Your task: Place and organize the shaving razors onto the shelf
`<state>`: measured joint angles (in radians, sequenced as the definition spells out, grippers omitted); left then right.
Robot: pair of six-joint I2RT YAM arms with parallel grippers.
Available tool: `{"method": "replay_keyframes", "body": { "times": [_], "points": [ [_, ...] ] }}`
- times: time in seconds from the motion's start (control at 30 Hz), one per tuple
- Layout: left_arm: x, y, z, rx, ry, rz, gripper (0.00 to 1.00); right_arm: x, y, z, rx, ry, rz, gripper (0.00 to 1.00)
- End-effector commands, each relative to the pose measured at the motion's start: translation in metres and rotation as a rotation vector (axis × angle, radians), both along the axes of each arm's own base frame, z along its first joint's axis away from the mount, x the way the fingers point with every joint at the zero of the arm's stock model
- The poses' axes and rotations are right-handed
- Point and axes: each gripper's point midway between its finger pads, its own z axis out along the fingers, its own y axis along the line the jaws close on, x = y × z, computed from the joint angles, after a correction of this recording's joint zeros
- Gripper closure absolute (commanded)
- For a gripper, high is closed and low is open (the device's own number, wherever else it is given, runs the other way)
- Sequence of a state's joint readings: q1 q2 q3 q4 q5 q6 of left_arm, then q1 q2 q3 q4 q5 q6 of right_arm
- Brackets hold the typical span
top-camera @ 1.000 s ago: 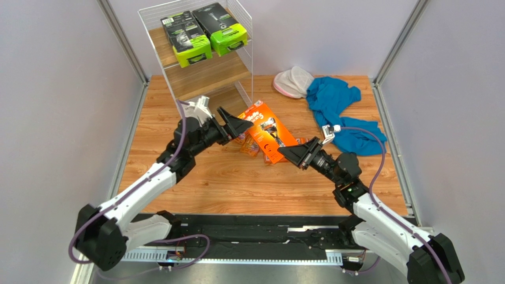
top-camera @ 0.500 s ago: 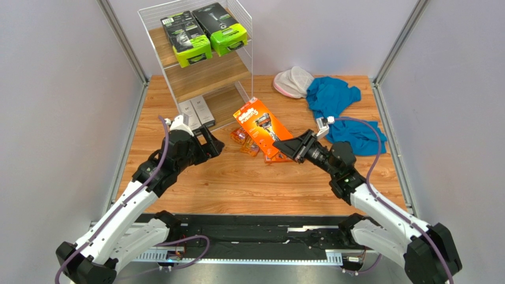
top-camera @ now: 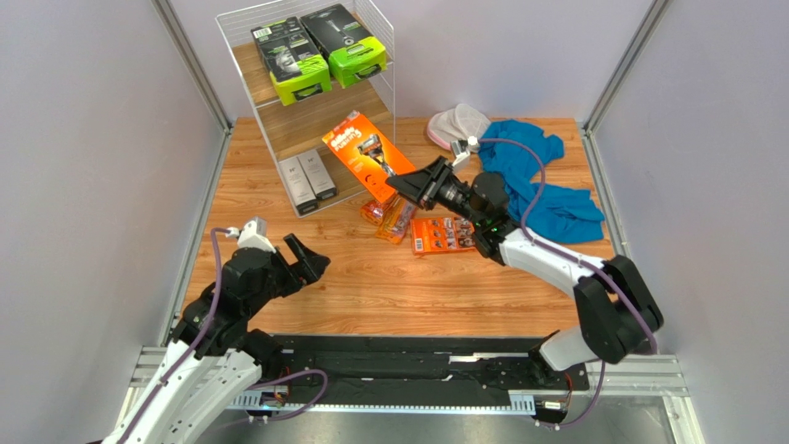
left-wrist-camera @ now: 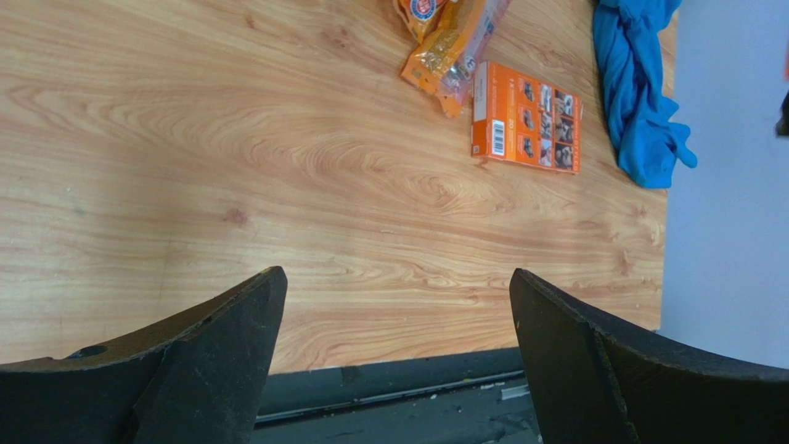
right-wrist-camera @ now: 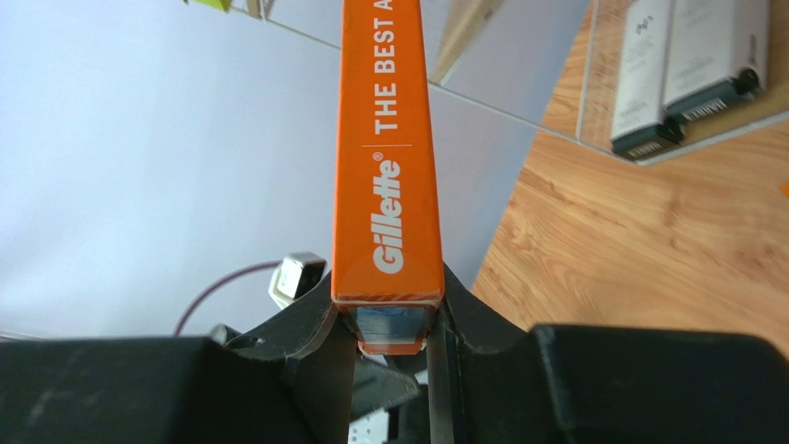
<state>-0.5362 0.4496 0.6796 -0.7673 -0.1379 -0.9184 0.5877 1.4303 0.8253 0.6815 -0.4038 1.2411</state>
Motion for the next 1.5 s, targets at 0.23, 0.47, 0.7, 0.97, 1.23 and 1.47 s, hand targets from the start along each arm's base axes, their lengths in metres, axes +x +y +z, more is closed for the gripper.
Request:
{"method": "replay_keyframes", "body": {
  "times": [0.23,0.47,0.7,0.97,1.23,1.47],
  "points": [
    [-0.023,0.009,-0.014,0.009,0.059,-0.006,0.01,0.037,0.070,0.074,0.228,-0.146,0.094,1.00],
    [-0.026,0.008,-0.010,-0.026,0.026,-0.015,0.01,0.069,0.105,0.065,0.217,-0.117,0.067,1.00],
    [-0.030,0.007,-0.012,-0.033,0.029,-0.030,0.01,0.104,0.130,0.054,0.213,-0.044,-0.011,1.00],
    [-0.034,0.006,-0.011,-0.059,0.008,-0.045,0.01,0.122,0.172,0.058,0.200,-0.006,-0.018,1.00],
    [-0.035,0.004,-0.010,-0.072,0.004,-0.056,0.01,0.141,0.185,0.037,0.164,0.089,-0.077,0.97],
    [-0.036,0.002,-0.008,-0.076,-0.001,-0.064,0.01,0.138,0.206,0.033,0.117,0.099,-0.001,0.79]
  ]
}}
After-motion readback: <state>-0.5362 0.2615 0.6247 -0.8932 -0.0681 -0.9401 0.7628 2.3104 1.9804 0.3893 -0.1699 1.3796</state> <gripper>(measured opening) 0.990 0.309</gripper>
